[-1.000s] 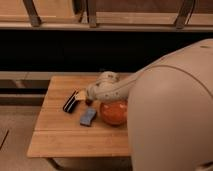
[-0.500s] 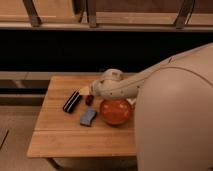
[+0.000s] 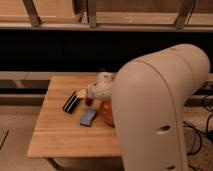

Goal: Place the pepper on the white sponge

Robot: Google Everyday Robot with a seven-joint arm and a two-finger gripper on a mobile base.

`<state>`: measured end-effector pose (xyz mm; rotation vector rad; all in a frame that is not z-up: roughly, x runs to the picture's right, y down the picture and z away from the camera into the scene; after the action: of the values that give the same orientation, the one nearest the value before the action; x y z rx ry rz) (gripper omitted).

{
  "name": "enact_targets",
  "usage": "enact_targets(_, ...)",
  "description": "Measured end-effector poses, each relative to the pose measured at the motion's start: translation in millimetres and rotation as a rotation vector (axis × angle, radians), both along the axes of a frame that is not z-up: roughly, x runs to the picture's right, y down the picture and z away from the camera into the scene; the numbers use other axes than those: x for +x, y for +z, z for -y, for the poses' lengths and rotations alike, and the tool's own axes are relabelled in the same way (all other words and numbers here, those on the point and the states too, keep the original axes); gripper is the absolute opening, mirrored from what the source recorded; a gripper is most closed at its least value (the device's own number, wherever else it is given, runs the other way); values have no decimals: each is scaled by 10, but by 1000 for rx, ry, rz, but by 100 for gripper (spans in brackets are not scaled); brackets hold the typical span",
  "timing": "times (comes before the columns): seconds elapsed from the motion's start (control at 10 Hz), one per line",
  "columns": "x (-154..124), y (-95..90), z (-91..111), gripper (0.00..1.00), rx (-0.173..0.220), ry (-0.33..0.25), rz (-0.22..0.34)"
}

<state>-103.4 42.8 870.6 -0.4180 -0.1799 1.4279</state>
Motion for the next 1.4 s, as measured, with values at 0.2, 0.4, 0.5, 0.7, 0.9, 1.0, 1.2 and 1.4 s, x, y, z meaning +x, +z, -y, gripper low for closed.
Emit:
enact_targets(0.2,-43,285,-168,80,-38,-11,-36)
enact_targets(0.4,-146,528,-219,80,-53,-32,-64)
enact_targets(0.5,-175,594,-206,80,-55,-35,-73)
enact_targets(0.7,-187,667,-143,80,-56,-35,-91)
enact_targets(0.9,-72,694,-75,80,-60,-21,-123)
enact_targets(1.0,24,698,-57,80,-66,-10,-144)
enact_targets(1.2,197,719,-94,80,-89,7,-184)
enact_targets(1.4,277,776,-201,80,-120,9,-208)
